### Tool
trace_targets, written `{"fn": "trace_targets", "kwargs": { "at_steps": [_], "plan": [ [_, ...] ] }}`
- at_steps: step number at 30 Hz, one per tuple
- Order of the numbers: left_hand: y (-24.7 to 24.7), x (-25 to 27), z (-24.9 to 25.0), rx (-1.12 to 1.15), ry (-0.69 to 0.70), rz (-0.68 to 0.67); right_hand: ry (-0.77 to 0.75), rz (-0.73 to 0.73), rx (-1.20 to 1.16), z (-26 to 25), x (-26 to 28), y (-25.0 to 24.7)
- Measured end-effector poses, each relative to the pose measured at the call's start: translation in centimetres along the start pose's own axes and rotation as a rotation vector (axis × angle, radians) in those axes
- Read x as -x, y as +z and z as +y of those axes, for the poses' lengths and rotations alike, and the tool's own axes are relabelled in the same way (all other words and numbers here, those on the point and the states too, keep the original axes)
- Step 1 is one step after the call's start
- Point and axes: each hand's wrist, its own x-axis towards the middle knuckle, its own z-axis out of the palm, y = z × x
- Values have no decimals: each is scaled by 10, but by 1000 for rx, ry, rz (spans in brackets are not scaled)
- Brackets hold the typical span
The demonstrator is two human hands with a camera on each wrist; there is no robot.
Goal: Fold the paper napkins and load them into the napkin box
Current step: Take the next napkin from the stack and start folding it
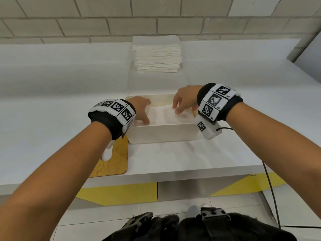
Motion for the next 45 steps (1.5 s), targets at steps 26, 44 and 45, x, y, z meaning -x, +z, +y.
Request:
{"fn": "trace_targets", "kwargs": {
  "at_steps": [26, 44, 45],
  "plan": [
    [-115, -38, 9, 702, 46, 205, -157, 123, -717, 108, -41, -70],
    [-142, -221, -30, 414, -158, 416, -166, 408, -168, 131, -242, -107],
    [-140, -229, -32, 345, -133, 436, -171, 425, -88, 128, -249, -107]
  ]
}}
